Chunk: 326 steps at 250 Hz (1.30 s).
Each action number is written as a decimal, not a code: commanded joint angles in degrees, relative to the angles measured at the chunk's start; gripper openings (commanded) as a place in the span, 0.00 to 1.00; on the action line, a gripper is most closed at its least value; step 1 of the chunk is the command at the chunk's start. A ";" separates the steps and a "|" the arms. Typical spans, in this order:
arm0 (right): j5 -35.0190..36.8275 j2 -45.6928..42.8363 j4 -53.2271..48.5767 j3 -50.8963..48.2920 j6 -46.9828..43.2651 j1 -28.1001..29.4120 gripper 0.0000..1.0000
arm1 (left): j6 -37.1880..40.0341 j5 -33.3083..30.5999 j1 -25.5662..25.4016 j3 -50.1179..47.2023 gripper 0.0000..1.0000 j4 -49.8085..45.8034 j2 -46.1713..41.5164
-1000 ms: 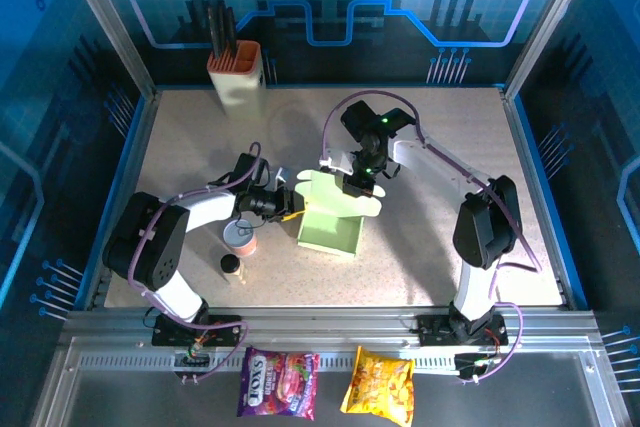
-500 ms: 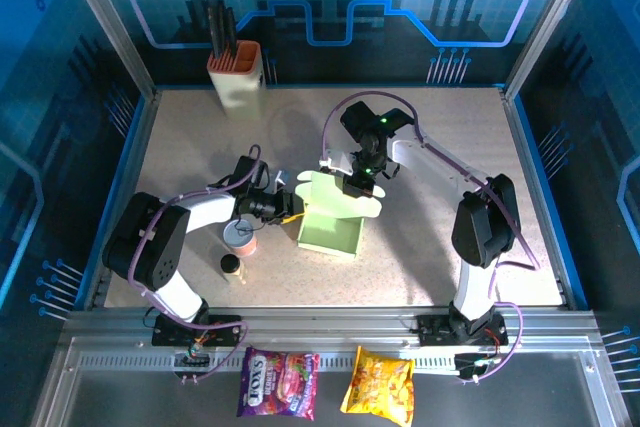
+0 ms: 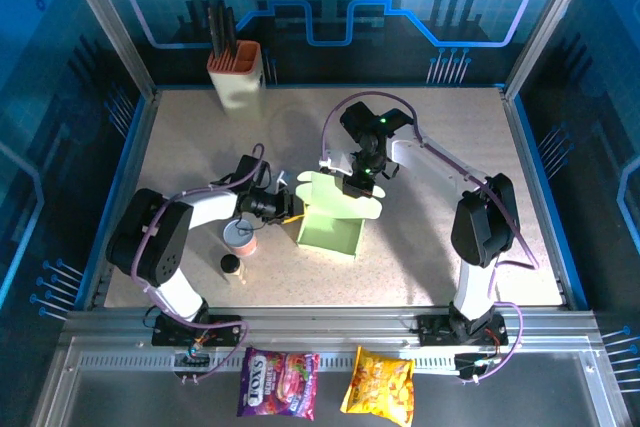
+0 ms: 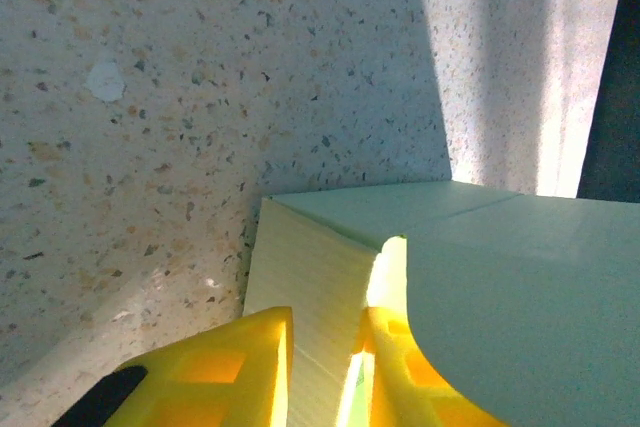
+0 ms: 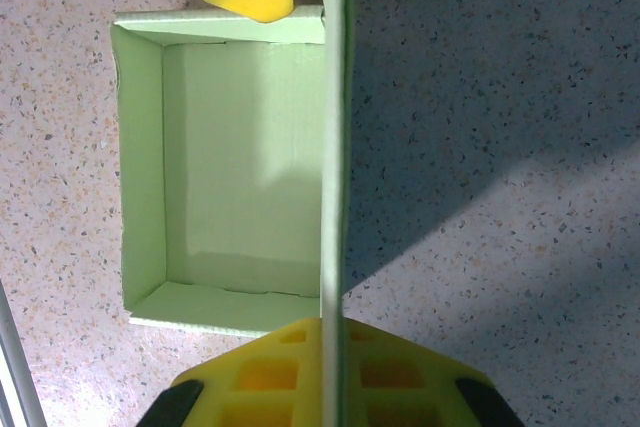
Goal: Fold the paper box
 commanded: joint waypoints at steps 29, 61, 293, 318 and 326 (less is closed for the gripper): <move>-1.53 1.23 -0.58 1.19 0.43 -0.36 0.04 | 3.48 -5.48 -0.72 0.14 0.25 -9.65 4.03; -1.45 1.20 -0.56 1.12 0.38 -0.37 0.03 | 3.86 -6.63 -1.55 0.78 0.24 -10.85 5.52; 3.39 7.56 -4.96 13.34 -10.84 -0.54 0.12 | 7.09 -21.94 0.20 2.70 0.66 -14.68 -22.85; 4.76 9.76 -5.67 15.45 -12.44 -0.07 0.20 | 9.36 -21.01 1.03 2.01 0.73 -12.96 -24.64; 4.71 10.35 -6.08 16.06 -12.77 -0.02 0.22 | 10.54 -20.81 1.07 2.34 0.73 -12.90 -24.79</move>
